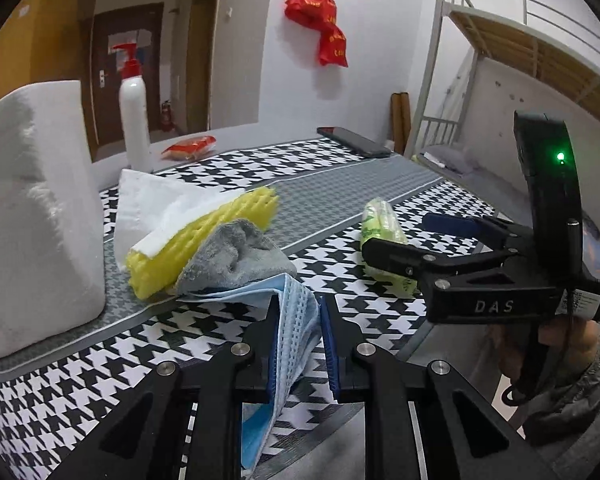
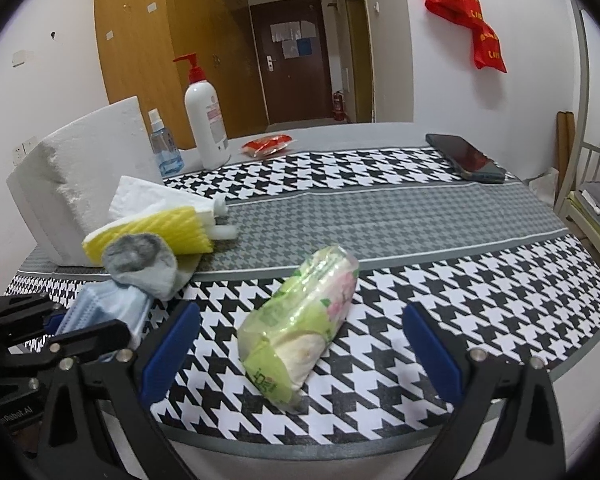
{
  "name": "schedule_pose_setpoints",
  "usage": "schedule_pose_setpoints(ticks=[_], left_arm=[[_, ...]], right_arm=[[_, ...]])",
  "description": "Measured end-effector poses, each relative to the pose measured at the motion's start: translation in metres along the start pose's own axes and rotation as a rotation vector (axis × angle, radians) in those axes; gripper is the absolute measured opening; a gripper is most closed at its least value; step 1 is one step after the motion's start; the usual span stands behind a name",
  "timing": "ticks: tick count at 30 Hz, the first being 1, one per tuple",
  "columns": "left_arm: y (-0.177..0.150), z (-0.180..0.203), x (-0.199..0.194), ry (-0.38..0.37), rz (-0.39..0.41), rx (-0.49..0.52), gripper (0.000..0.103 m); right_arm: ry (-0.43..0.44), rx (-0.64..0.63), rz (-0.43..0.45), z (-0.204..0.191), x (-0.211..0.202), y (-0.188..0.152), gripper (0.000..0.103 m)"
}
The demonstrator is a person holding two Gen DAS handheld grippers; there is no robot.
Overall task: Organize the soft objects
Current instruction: 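Lift the mask with the left gripper while the right gripper grasps the green bread bag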
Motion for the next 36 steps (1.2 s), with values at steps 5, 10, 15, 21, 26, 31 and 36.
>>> schedule_pose_setpoints(ticks=[5, 10, 15, 21, 26, 31, 36], left_arm=[[-0.001, -0.003, -0.002, -0.005, 0.010, -0.013, 0.020], [-0.002, -0.006, 0.000, -0.010, 0.018, -0.030, 0.020], [-0.002, -0.005, -0.004, -0.038, 0.038, -0.035, 0.018], [0.002, -0.002, -0.010, -0.067, 0.058, -0.042, 0.017], [0.026, -0.005, -0.018, -0.071, 0.079, -0.071, 0.013], [0.061, 0.000, -0.051, -0.049, 0.200, -0.047, 0.008], [0.063, 0.002, -0.059, -0.023, 0.215, -0.023, 0.008]], right_arm=[[-0.007, 0.004, -0.041, 0.000, 0.008, -0.006, 0.076], [-0.015, 0.012, -0.060, 0.001, 0.013, -0.010, 0.056], [-0.013, 0.012, -0.060, 0.002, 0.012, -0.008, 0.046], [-0.008, 0.013, -0.034, 0.001, 0.004, 0.000, 0.044], [0.010, 0.014, 0.014, -0.002, -0.013, 0.016, 0.044], [0.016, 0.002, 0.082, -0.005, -0.037, 0.034, 0.044], [0.021, -0.012, 0.110, -0.009, -0.049, 0.040, 0.044]])
Point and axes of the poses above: each gripper's, at about its wrist camera, not at the fingertips, and x roughly the way its jaws point, z to its right, y to its top, the point moved 9 cm from there along x, roughly the way its jaws point, and after that the axes turned 5 degrees about y, right-handed, at the moved point
